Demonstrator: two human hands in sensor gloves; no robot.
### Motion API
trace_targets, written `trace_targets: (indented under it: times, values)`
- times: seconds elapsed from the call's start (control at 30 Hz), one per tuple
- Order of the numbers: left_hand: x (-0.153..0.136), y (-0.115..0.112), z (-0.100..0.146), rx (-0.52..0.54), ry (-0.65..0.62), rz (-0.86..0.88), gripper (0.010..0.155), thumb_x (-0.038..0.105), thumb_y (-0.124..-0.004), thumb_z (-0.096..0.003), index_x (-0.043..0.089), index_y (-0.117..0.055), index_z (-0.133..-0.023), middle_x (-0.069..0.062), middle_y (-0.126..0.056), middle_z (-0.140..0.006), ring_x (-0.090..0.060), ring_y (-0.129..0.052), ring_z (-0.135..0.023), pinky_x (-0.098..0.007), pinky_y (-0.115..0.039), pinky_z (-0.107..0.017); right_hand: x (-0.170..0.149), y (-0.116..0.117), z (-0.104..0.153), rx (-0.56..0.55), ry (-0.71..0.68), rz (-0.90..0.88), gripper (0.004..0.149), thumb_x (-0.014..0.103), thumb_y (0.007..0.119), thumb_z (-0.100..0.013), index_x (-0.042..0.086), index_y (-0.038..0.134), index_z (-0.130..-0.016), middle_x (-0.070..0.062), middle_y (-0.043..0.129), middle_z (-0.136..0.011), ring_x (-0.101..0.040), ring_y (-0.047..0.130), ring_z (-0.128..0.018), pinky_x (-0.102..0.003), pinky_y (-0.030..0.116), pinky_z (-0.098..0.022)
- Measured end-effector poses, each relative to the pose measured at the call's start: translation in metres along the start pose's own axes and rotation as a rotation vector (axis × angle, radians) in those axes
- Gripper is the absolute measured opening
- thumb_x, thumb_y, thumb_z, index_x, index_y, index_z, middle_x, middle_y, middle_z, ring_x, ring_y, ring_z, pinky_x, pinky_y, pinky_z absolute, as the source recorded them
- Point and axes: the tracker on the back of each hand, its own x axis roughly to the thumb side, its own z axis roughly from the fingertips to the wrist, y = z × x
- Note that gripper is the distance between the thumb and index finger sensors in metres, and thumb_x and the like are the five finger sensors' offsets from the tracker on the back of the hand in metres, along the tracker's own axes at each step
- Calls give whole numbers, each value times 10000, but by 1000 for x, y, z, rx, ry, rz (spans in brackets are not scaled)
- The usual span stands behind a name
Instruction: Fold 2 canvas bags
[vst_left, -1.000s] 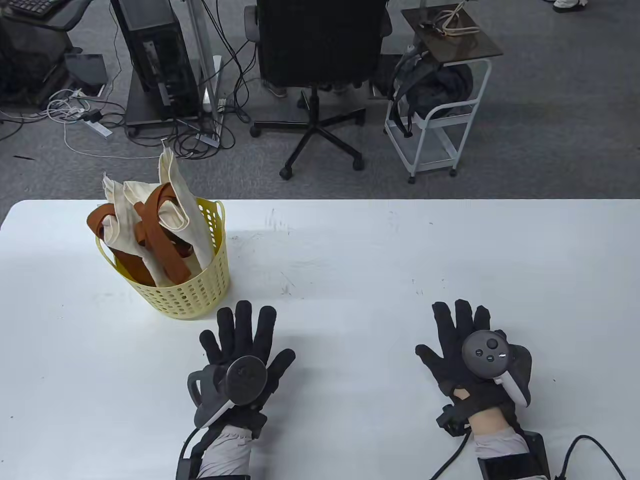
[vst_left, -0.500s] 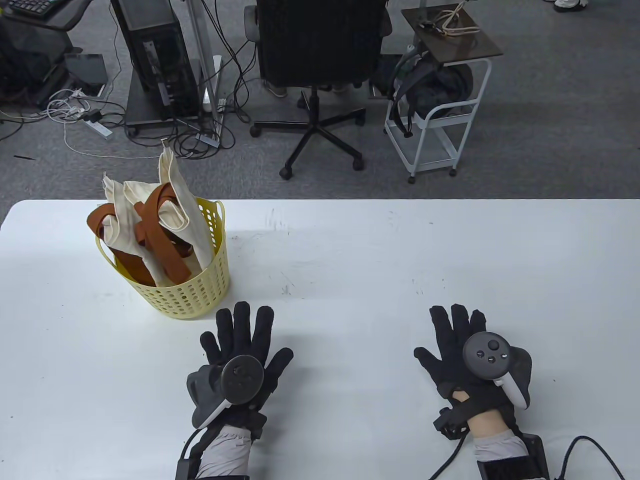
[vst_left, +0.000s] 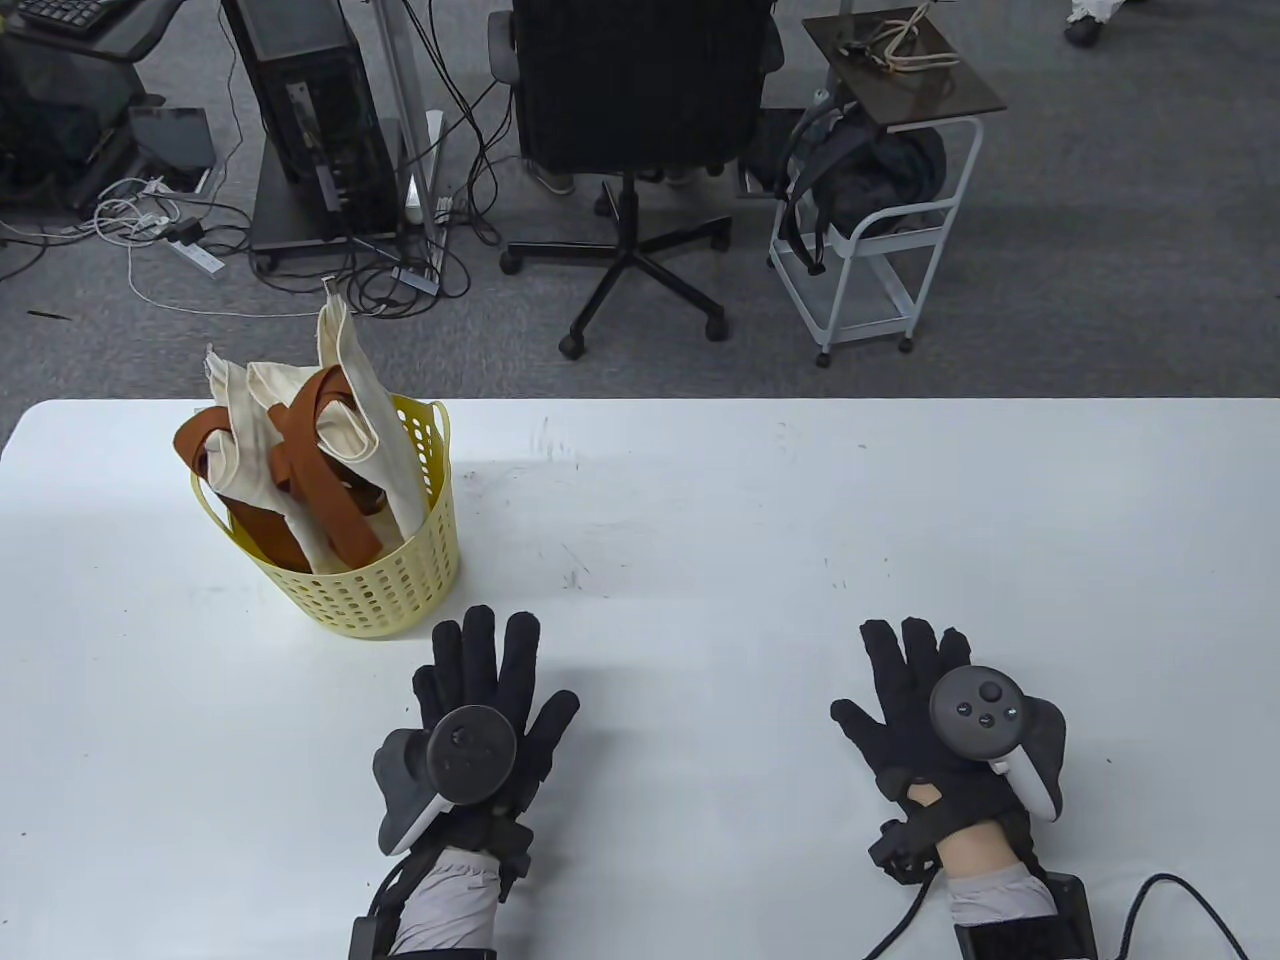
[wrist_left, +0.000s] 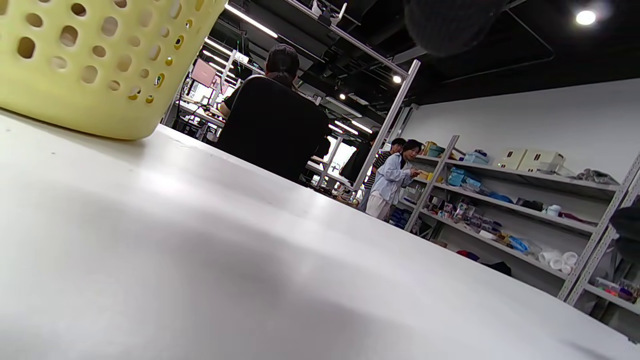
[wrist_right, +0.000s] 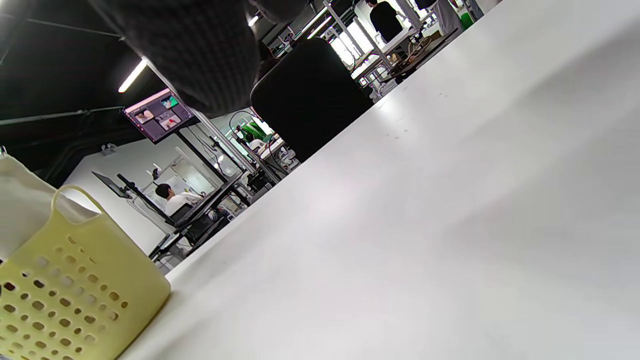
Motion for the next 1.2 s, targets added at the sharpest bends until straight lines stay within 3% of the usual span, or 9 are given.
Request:
trace_targets:
  times: [0.27, 0.43, 0.67, 0.87, 1.0, 1.2]
  values:
    - [1, 22, -4, 185, 98, 275, 794, 485, -721, -607, 122, -316, -1186, -192, -237, -1223, -468, -202, -1078, -660, -331, -733, 3, 3, 0, 28, -25, -16, 796, 418, 785, -517, 205, 314, -1121, -222, 162, -1137, -500, 12, -971, -750, 40, -593]
    - [-1, 68, -26, 279, 246, 368, 790, 428, -757, -623, 105, -307, -1185, -210, -264, -1217, -472, -265, -1079, -641, -383, -742, 5, 4, -1, 28, -45, -25, 790, 425, 782, -516, 196, 329, -1121, -233, 188, -1136, -511, 47, -976, -754, 70, -599]
    - [-6, 117, -69, 216, 454, 505, 822, 470, -704, -661, 89, -205, -1192, -210, -264, -1225, -465, -348, -1097, -626, -460, -753, 6, 2, -3, 13, -51, -65, 785, 437, 770, -517, 186, 339, -1122, -243, 210, -1135, -519, 80, -978, -758, 86, -601]
    - [-29, 127, -102, 88, 620, 536, 775, 563, -586, -695, 128, -211, -1215, -138, -473, -1199, -428, -451, -1104, -614, -492, -764, 6, 1, -5, 19, -62, -90, 777, 432, 770, -517, 179, 351, -1120, -254, 243, -1132, -524, 105, -980, -757, 103, -608]
    - [-30, 134, -106, 90, 592, 489, 642, 498, -515, -707, 262, -219, -1226, -114, -509, -1189, -402, -491, -1112, -613, -545, -757, 3, 0, -6, 18, -53, -95, 776, 428, 772, -517, 172, 357, -1120, -262, 263, -1130, -528, 121, -981, -757, 114, -610]
    - [-10, 162, -96, 165, 421, 505, 614, 470, -535, -707, 322, -227, -1217, -80, -432, -1248, -393, -360, -1158, -652, -383, -798, 0, 0, -9, 26, -42, -98, 775, 424, 772, -517, 174, 353, -1119, -262, 265, -1130, -527, 117, -982, -757, 109, -611]
